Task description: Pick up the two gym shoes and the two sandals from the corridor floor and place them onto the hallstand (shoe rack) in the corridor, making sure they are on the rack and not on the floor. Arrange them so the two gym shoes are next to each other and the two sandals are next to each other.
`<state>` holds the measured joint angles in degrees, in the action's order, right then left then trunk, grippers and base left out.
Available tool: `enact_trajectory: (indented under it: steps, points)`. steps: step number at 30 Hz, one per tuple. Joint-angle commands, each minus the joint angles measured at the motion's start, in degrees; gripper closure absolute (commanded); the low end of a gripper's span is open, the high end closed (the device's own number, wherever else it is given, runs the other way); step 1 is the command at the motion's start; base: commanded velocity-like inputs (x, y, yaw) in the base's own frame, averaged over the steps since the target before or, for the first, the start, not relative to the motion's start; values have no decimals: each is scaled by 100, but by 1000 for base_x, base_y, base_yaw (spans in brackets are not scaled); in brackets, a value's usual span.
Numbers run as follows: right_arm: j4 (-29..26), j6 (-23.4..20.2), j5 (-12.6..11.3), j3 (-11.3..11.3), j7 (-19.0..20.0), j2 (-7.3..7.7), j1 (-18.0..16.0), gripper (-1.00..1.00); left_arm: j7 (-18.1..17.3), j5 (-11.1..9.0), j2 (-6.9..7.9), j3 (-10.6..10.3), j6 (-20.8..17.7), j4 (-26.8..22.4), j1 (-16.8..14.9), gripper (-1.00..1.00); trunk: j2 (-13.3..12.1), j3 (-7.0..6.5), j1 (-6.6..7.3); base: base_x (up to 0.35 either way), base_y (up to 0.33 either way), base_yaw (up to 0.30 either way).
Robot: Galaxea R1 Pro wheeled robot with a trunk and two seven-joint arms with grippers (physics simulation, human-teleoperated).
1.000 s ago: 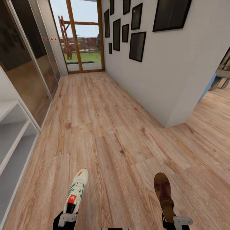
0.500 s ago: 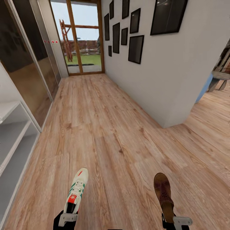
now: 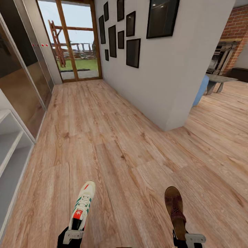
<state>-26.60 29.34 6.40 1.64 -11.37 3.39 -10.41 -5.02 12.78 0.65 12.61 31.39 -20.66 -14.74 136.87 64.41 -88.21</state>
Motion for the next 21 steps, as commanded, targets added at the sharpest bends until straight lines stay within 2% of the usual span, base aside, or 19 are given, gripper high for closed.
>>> enact_trajectory:
  steps: [1, 21]
  points:
    - [5, 10, 45, 16, -23, -2, -4, 100, -52, 23, -3, 49, 17, 1, -2, 100, 2, 4, 2, -28, 13, -263]
    - [5, 10, 36, 21, -23, 0, -4, 100, -51, 6, -3, 49, 17, 8, -2, 100, 2, 3, 2, -3, 1, -265]
